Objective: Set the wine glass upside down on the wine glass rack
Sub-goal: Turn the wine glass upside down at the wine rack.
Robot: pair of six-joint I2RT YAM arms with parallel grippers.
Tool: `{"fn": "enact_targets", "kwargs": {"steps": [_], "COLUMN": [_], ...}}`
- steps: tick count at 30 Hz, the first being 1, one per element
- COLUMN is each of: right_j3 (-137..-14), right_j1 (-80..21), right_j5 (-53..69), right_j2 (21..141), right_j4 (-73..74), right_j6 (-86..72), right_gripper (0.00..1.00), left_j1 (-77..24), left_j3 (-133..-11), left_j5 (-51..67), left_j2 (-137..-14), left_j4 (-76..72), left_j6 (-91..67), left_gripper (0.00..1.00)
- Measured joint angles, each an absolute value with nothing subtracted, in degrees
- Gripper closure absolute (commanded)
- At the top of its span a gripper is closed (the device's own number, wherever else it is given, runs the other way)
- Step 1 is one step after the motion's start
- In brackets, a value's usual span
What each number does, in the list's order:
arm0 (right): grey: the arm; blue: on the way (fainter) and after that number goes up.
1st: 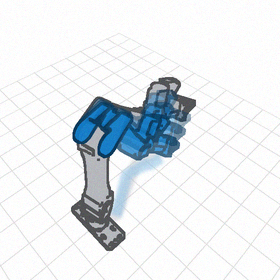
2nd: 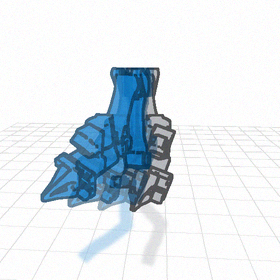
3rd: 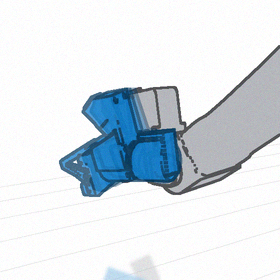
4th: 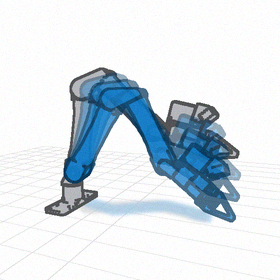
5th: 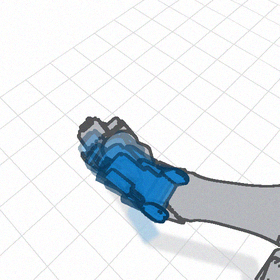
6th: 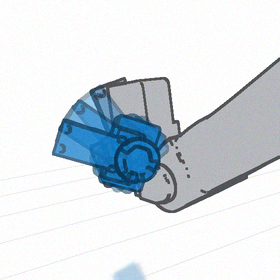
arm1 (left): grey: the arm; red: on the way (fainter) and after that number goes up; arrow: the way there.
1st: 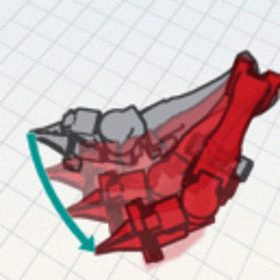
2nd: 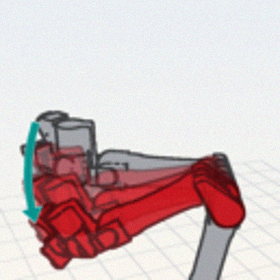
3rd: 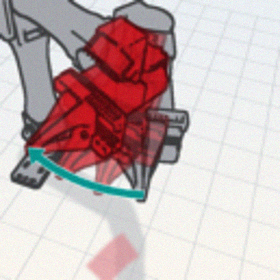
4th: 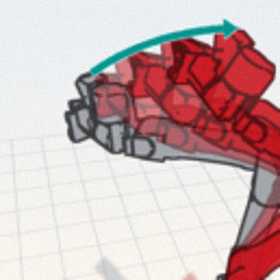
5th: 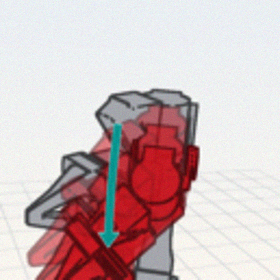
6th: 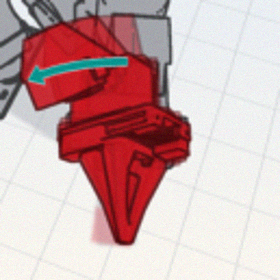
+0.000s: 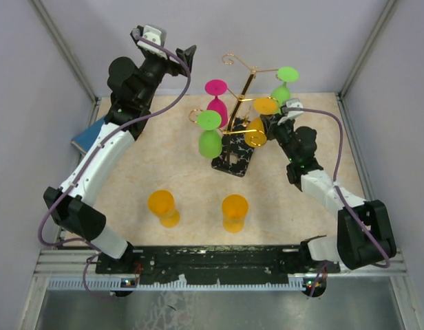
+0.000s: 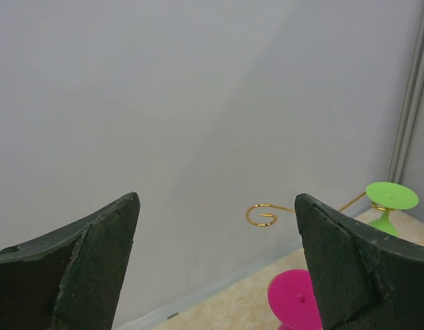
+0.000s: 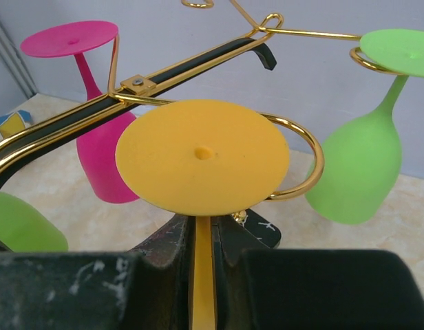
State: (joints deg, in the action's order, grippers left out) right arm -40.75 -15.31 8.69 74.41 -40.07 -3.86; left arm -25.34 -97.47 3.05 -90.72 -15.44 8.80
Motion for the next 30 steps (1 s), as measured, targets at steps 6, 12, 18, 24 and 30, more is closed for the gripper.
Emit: {"fn": "enact_targets", "kwargs": {"steps": [6,12,18,24,30], "right_j3": [-41.71,-42.89,-43.97,-44.84,-45.04], "right_j1": [-16.16,-17.15,-17.8,-18.11,-18.26], "right_j5": [6.28,2.59,-1.45,-5.56,-8.8], "right_j2": [75.2,75.7,76.66,77.58,78.65], "right_j4": [-40.77,-40.6,-39.38,-38.24,-38.63], "right_j6": [-4.27,-4.67,-4.71,-4.62,-4.49], "right_gripper": [1.0,1.0,1.0,1.0,1.0], "left_j1": [-25.19,-24.84,-24.6,-24.58,-24.16], "left_j3": [-97.45,-97.23,-97.21,-97.21,-97.21], "left_j5": [3.36,3.73,4.23,4.8,5.37], "left_j2": [-90.76,-90.87,-91.53,-92.05,-92.58], "left_j4": [-15.62,-15.97,-16.16,-16.29,-16.29], "left_j6": [8.78,8.78,8.78,8.78,8.78], "left_gripper": [0.0,0.0,0.0,0.0,0.0]}}
